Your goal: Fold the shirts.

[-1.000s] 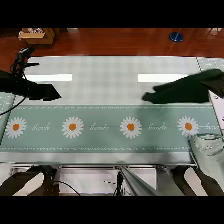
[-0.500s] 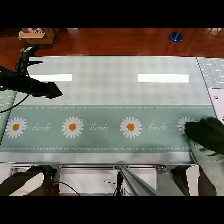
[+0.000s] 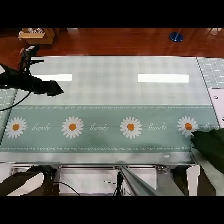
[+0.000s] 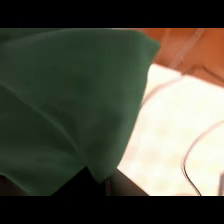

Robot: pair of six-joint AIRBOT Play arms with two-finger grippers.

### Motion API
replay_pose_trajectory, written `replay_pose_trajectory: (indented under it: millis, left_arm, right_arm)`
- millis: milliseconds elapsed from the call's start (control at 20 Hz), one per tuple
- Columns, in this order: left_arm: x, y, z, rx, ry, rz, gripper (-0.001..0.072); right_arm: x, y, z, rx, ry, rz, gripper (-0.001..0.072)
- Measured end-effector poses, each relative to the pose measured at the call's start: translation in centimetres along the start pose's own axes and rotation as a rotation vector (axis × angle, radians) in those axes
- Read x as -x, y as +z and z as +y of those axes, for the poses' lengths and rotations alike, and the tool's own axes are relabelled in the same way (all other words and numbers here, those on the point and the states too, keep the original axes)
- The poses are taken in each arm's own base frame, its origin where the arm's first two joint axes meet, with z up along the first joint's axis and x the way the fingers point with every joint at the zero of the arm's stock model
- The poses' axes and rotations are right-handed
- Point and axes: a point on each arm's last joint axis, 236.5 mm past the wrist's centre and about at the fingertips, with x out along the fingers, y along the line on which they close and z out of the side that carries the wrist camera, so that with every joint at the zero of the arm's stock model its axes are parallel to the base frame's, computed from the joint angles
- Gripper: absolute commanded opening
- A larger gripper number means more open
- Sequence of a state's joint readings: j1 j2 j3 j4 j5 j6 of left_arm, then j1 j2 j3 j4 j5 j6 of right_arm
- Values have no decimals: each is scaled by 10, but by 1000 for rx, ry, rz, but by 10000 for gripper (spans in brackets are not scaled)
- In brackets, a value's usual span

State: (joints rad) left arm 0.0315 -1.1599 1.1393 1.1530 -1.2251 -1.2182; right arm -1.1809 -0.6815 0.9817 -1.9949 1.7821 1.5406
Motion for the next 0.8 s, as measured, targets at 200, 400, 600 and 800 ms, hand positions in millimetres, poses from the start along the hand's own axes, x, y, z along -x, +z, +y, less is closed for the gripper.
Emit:
replay_pose_trajectory:
  millis: [200,400,600,800]
  left_arm:
    - [0,5,2,-3,8,-21,542]
    - [0,7,3,-3,12,-31,542]
    - [-1,9,4,-2,14,-37,543]
    - [-9,24,14,9,36,-85,543]
  right_arm:
    - [-36,-25,-6,45,-96,133,401]
    - [-59,-33,-20,79,-208,174,460]
    - [-70,12,10,59,-98,-28,411]
    - [-8,86,162,161,508,-364,336]
